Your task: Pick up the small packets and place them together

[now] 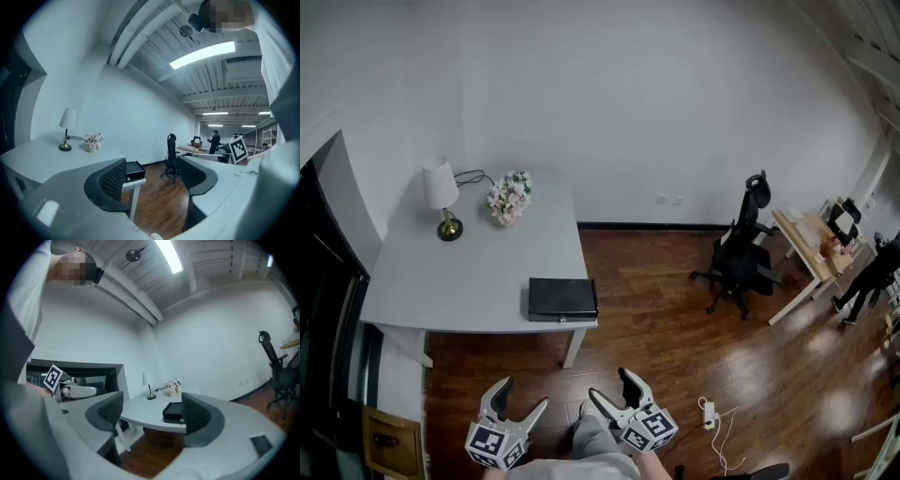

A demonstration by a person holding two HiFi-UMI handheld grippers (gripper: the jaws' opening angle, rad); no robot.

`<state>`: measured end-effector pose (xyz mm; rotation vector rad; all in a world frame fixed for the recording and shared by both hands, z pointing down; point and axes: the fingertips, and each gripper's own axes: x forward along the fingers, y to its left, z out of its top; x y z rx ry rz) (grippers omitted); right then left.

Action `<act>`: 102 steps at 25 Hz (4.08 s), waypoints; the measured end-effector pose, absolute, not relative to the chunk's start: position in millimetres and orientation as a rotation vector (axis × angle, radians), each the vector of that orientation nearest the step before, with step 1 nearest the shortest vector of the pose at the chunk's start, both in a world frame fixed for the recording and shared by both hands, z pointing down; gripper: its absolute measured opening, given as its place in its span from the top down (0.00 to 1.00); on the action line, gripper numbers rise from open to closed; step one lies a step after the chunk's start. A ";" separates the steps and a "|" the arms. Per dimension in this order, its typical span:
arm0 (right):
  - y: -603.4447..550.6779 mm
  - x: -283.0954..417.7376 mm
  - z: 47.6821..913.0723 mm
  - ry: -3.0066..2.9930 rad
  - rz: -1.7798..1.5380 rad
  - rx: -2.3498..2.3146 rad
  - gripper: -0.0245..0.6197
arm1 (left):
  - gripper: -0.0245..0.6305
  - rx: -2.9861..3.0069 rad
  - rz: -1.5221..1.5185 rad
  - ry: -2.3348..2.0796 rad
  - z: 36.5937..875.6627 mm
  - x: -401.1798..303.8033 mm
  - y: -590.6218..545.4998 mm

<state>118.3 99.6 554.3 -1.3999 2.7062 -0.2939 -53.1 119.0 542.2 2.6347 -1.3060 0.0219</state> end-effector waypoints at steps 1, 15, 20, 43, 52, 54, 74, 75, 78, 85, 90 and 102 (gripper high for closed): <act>83.1 123.8 551.2 2.714 -0.288 -1.387 0.37 | 0.44 2.635 0.019 -1.307 539.9 -43.3 104.2; -74.1 152.5 586.9 3.025 -0.382 -1.121 0.37 | 0.44 2.608 0.028 -1.553 506.9 13.2 -57.7; -100.3 144.3 635.7 3.061 -0.590 -1.176 0.37 | 0.44 2.604 0.045 -1.479 522.3 15.3 -83.1; -146.2 67.1 825.6 2.715 -1.730 -1.451 0.81 | 0.44 2.541 0.094 -1.398 556.3 -92.7 -117.5; -97.4 61.0 825.2 2.808 -1.762 -1.360 0.86 | 0.44 2.513 0.087 -1.371 564.2 -94.7 -110.2; -80.5 59.5 825.5 2.817 -1.775 -1.332 0.86 | 0.44 2.515 0.092 -1.355 568.1 -89.6 -107.4; -15.7 58.4 831.1 3.002 -1.688 -1.303 0.61 | 0.48 2.540 0.119 -1.254 578.7 -68.8 -93.5; -14.1 59.1 827.6 3.013 -1.666 -1.301 0.56 | 0.48 2.542 0.119 -1.248 579.0 -67.9 -94.2; -12.0 66.9 802.7 3.026 -1.550 -1.299 0.54 | 0.48 2.548 0.107 -1.235 578.4 -64.9 -96.1; -41.5 82.4 704.6 3.042 -1.035 -1.345 0.54 | 0.48 2.571 0.074 -1.221 571.3 -60.4 -102.5; -90.1 89.6 608.6 2.889 -0.547 -1.425 0.29 | 0.48 2.607 0.090 -1.280 561.6 -62.8 -109.4; -122.9 114.8 471.7 2.788 0.163 -1.458 0.25 | 0.32 2.674 -0.026 -1.384 502.8 -67.8 -131.6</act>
